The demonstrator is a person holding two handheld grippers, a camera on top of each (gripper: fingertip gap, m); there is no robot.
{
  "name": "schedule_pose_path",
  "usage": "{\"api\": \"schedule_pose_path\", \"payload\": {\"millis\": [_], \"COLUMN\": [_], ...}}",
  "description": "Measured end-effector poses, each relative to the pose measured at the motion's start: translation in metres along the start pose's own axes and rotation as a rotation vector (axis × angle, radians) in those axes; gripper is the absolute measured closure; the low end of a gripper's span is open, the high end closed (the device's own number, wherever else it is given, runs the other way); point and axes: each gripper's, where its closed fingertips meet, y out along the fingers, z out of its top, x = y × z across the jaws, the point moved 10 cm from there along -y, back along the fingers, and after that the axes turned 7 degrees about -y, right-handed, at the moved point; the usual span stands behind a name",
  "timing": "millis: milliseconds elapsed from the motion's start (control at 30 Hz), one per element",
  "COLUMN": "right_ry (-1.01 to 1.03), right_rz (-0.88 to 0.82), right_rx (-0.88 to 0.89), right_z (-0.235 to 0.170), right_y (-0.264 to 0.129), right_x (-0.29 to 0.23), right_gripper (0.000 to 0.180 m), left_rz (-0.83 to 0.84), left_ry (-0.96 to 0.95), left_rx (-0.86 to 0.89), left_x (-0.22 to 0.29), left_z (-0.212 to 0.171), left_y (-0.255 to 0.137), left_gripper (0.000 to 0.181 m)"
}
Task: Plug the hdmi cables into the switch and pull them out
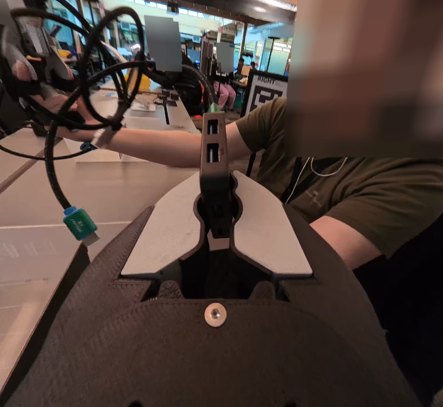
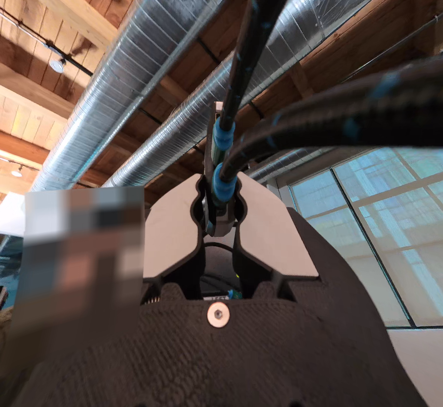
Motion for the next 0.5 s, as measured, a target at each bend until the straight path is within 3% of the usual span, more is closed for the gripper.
{"api": "schedule_pose_path", "payload": {"millis": [133,233,367,500], "right_ry": [0.082,0.149,0.242,0.413], "right_rz": [-0.024,-0.161,-0.266,-0.354], "right_rx": [-0.028,-0.139,-0.226,-0.164], "right_z": [-0.009,-0.026,-0.051,-0.079], "right_y": [-0.006,-0.01,-0.013,-0.008], "right_x": [0.001,0.013,0.025,0.031], "right_gripper": [0.159,0.158,0.158,0.159], "left_rz": [-0.06,-0.138,-0.132,-0.041], "left_ry": [0.126,0.173,0.158,0.127], "left_rx": [-0.011,0.039,0.084,0.148], "left_x": [0.006,0.01,0.011,0.008], "left_z": [0.004,0.016,0.032,0.049], "left_y": [0.007,0.01,0.016,0.02], "left_gripper": [0.167,0.167,0.167,0.166]}}
